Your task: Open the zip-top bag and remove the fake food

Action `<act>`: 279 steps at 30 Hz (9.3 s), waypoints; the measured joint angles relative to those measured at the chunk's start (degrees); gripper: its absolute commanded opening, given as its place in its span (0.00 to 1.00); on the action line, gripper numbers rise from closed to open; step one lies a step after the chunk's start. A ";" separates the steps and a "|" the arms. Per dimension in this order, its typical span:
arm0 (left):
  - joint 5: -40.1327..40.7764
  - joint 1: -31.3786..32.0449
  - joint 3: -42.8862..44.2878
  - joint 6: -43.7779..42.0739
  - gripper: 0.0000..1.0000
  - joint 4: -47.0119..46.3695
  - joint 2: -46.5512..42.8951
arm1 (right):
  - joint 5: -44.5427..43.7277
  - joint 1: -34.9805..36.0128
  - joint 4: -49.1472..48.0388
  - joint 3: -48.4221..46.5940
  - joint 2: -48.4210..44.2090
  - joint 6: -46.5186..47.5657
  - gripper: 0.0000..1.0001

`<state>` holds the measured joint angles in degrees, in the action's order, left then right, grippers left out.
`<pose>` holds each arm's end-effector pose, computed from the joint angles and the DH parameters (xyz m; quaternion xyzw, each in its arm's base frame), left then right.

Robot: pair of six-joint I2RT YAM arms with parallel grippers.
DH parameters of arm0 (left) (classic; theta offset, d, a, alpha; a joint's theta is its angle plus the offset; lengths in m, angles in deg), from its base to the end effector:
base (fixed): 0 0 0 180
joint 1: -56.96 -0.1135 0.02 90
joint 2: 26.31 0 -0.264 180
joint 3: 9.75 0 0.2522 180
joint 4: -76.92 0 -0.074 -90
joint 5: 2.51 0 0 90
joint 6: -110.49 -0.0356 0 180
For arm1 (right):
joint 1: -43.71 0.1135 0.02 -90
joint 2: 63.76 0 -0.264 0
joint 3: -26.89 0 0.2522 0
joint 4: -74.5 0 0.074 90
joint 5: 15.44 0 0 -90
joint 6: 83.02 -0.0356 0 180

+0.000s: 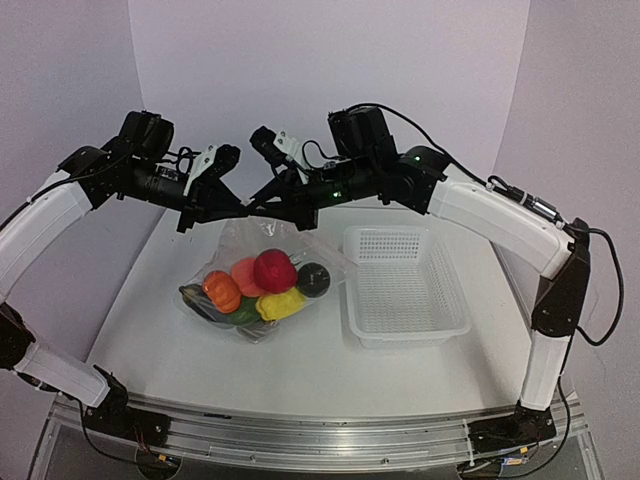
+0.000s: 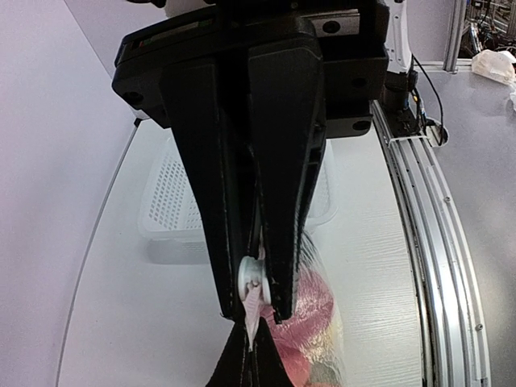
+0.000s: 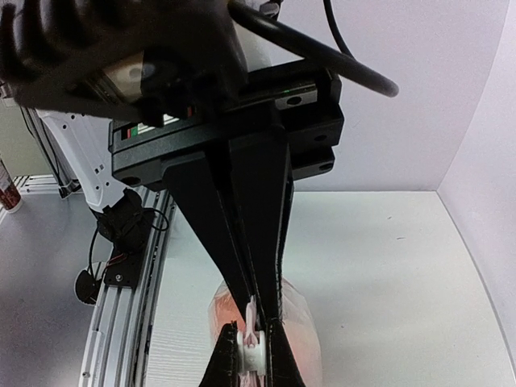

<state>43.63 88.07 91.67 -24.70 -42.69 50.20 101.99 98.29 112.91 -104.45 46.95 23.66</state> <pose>0.2170 -0.1598 0.4186 0.6439 0.5428 -0.2774 0.4624 0.2474 0.3762 0.4171 -0.5708 0.5565 0.3671 0.4793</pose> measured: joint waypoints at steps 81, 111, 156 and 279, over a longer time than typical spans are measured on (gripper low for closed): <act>-0.97 -5.81 18.77 -10.46 0.00 17.80 5.04 | 9.83 -14.19 -10.47 34.05 -5.89 -0.87 0.00; -6.91 -8.42 2.03 -45.18 0.00 20.29 -0.27 | 1.60 -11.78 -3.44 28.32 -13.85 -6.03 0.82; -10.51 -8.42 -3.76 -48.08 0.00 13.29 -3.50 | 5.09 -4.40 -5.49 18.64 -0.03 -0.29 0.63; 38.74 0.22 10.55 18.23 0.00 13.45 29.90 | -27.57 -1.60 -7.75 18.27 17.05 -70.58 0.00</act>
<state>82.37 88.29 102.21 -6.47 -29.24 80.10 74.42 96.69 105.15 -86.19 64.00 -46.92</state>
